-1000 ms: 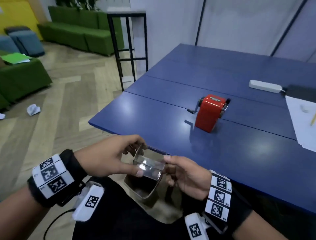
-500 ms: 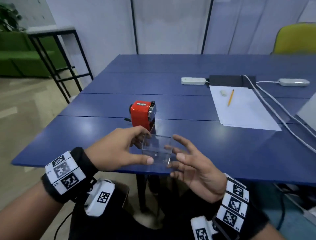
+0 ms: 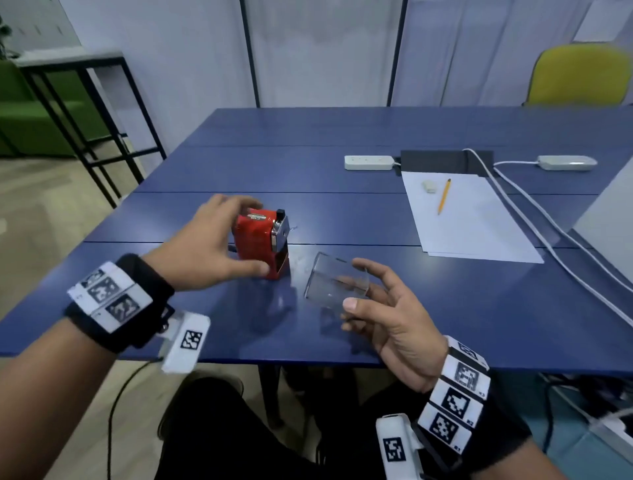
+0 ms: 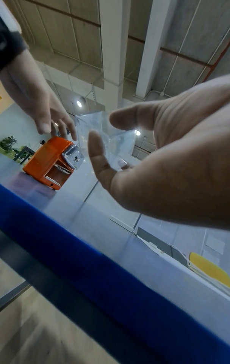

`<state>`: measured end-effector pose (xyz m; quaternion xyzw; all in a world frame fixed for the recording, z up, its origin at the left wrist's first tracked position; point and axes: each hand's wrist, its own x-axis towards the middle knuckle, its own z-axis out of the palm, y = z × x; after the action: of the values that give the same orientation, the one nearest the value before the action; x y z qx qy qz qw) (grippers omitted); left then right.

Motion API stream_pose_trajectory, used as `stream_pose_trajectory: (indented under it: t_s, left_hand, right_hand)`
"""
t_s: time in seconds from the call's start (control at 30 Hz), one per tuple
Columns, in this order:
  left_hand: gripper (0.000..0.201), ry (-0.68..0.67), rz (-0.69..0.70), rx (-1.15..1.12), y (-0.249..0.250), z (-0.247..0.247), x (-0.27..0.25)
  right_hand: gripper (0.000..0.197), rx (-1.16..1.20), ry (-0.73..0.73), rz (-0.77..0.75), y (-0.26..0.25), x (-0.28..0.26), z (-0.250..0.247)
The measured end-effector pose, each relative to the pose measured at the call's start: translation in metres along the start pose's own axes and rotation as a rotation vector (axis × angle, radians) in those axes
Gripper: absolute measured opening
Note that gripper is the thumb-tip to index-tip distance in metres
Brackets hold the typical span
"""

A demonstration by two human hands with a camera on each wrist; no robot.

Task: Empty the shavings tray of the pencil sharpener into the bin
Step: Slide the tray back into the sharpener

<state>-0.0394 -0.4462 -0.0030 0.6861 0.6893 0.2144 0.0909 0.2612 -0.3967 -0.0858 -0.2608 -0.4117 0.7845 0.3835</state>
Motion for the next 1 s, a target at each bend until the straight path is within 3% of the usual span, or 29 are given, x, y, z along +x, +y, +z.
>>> stream_pose_trajectory:
  t_s: [0.07,0.13,0.4,0.57,0.73,1.0]
  left_hand:
    - [0.117,-0.07,-0.145,0.077,-0.024,-0.002,0.017]
    - [0.125,-0.148,-0.194,0.031,-0.041,0.003,0.033]
    - [0.099,-0.209,-0.154,-0.198,-0.056,0.017,0.059]
    - [0.083,-0.179,-0.143,-0.173,-0.054,0.02,0.055]
    - [0.082,-0.191,-0.076,-0.132,-0.041,0.022,0.04]
    - [0.086,-0.305,0.04,-0.114,-0.018,0.018,0.019]
  right_hand:
    - [0.063,-0.013,0.02,0.018,-0.001,0.003,-0.002]
    - [0.058,-0.036,0.043,0.03,-0.002,0.007,-0.003]
    - [0.053,-0.135,0.098,0.047,0.003,0.02,0.003]
    - [0.053,-0.163,0.126,0.059,0.008,0.024,0.005]
    - [0.062,-0.21,0.125,0.06,0.015,0.026,0.007]
    - [0.063,-0.486,0.108,0.066,0.028,0.022,0.011]
